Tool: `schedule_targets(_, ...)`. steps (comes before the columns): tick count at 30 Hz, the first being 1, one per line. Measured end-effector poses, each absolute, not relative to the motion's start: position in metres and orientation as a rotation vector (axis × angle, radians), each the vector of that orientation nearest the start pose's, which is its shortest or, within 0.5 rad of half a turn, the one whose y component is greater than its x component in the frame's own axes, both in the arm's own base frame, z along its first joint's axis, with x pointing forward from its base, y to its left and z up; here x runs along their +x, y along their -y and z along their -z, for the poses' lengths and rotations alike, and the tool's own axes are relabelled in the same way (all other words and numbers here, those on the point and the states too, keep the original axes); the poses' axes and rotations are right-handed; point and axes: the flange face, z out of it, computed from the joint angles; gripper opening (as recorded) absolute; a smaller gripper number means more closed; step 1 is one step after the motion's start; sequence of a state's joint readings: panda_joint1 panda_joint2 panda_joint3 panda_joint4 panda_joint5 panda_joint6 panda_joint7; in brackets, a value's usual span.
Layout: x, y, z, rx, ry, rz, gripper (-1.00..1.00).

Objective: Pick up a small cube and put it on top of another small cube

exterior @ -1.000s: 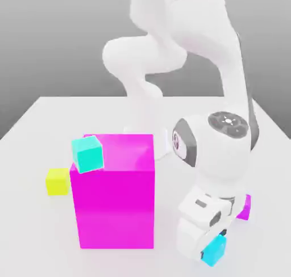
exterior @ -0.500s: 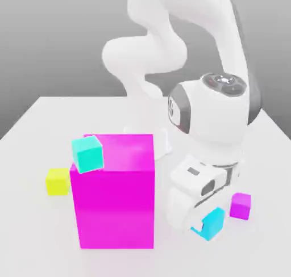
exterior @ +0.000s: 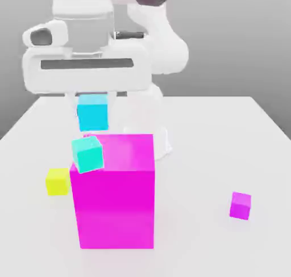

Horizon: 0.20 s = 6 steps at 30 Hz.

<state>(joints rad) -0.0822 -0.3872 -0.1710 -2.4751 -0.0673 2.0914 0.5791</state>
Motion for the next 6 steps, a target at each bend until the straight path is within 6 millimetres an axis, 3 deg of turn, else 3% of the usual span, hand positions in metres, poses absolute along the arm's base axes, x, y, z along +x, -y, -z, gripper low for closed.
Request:
schedule_targets(2, 0.404, 0.111, -0.403, -2.892, -1.212, -0.002, -1.0)
schedule_targets(3, 0.403, 0.112, -0.396, -2.892, -1.213, -0.002, 1.0)
schedule_targets(6, 0.403, 0.112, -0.396, -2.892, -1.213, -0.002, 1.0)
